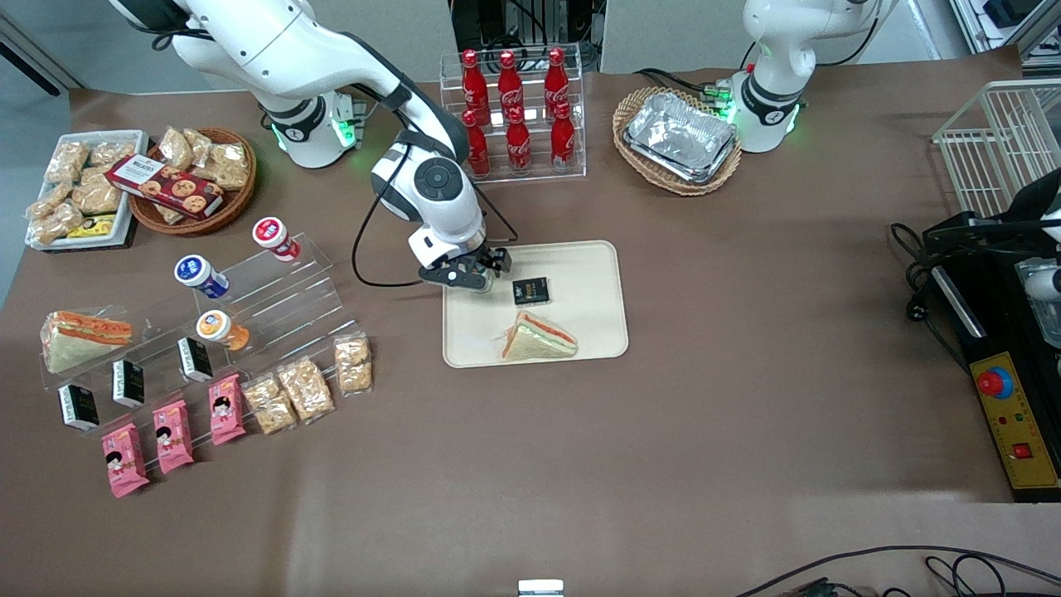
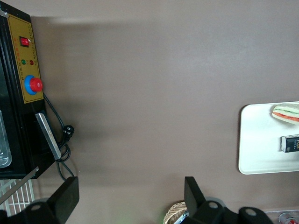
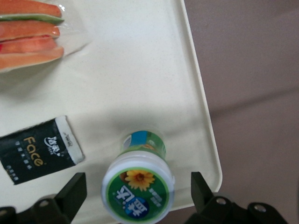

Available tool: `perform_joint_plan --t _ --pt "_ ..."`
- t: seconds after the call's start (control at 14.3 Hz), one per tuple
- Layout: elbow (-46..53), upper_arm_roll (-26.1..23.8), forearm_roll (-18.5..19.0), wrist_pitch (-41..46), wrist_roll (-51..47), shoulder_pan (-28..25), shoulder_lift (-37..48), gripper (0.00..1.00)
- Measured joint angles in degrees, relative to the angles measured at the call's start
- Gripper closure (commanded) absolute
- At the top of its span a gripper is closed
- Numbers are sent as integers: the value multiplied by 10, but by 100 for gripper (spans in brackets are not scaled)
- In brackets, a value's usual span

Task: Place green gum on tray

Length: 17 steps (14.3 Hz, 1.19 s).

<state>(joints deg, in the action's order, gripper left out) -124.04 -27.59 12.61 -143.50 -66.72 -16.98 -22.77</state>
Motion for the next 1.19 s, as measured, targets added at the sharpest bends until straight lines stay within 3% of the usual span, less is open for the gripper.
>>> perform_joint_plan --t 0.35,0.56,0.63,0.91,1.19 --pt "5 1 1 1 -1 9 12 0" --pt "20 1 1 68 32 38 63 0" --pt "29 1 -11 104 52 44 84 0" --pt "79 21 -125 247 190 74 171 0" --pt "133 97 -140 359 296 83 211 0"
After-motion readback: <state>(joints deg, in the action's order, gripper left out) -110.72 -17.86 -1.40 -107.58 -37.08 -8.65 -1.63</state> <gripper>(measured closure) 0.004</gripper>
